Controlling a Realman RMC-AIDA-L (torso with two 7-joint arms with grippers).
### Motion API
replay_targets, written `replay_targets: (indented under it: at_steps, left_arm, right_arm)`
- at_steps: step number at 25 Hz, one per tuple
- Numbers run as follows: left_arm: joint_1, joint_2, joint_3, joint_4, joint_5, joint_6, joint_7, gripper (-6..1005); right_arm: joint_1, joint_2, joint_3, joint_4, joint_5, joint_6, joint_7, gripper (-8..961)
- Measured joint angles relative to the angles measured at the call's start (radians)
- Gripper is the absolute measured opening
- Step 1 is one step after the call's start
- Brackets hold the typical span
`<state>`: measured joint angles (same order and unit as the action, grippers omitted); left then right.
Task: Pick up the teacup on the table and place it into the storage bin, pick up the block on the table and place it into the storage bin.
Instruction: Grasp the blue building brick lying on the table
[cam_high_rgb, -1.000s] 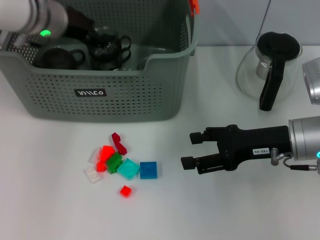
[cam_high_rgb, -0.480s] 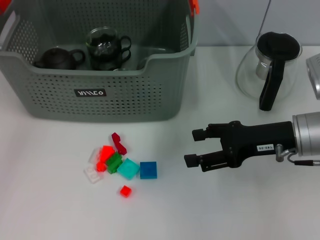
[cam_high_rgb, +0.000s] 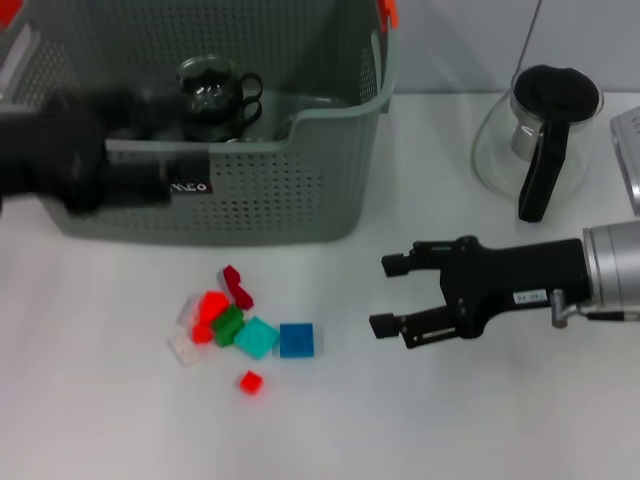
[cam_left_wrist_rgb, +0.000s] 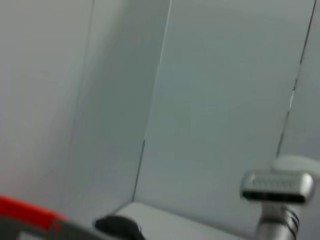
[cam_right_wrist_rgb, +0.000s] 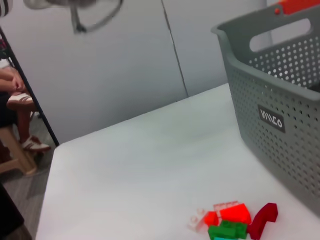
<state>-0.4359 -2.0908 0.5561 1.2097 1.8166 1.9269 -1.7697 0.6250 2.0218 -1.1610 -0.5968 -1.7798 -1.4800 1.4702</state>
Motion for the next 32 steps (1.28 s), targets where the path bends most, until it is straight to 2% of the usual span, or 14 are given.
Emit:
replay_targets:
  at_steps: [2, 5, 6, 9, 13, 18, 23, 32]
  left_arm:
    - [0.040, -0.018, 0.018, -0.033, 0.030, -0.012, 0.068, 833]
    - [0.066, -0.025, 0.021, -0.077, 0.047, -0.020, 0.127, 836]
    - [0.098, -0.028, 0.015, -0.141, 0.063, -0.036, 0.218, 837]
    - [0.126, -0.030, 0.011, -0.176, 0.094, -0.057, 0.299, 841]
    - [0.142, -0.041, 0.014, -0.184, 0.211, -0.071, 0.410, 839]
    - [0.130, -0.046, 0.021, -0.199, 0.335, -0.101, 0.431, 837]
    - [0.108, -0.046, 0.022, -0.232, 0.377, -0.128, 0.428, 834]
    - [0.077, -0.039, 0.022, -0.257, 0.382, -0.151, 0.427, 833]
  right_arm:
    - [0.011, 0.003, 0.002, 0.000, -0.012, 0.003, -0.010, 915]
    - [0.038, 0.013, 0.001, 0.001, -0.046, 0.011, -0.010, 915]
    - [0.049, 0.019, -0.001, 0.001, -0.061, 0.015, -0.009, 915]
    - [0.085, 0.045, -0.001, 0.001, -0.121, 0.041, -0.005, 915]
    - [0.146, 0.078, -0.013, 0.020, -0.199, 0.088, -0.003, 915]
    - [0.205, 0.082, -0.080, 0.070, -0.204, 0.163, 0.009, 915]
    - [0.234, 0.090, -0.176, 0.081, -0.185, 0.250, 0.037, 910]
    - [0.250, 0.091, -0.486, 0.078, -0.035, 0.443, 0.114, 898]
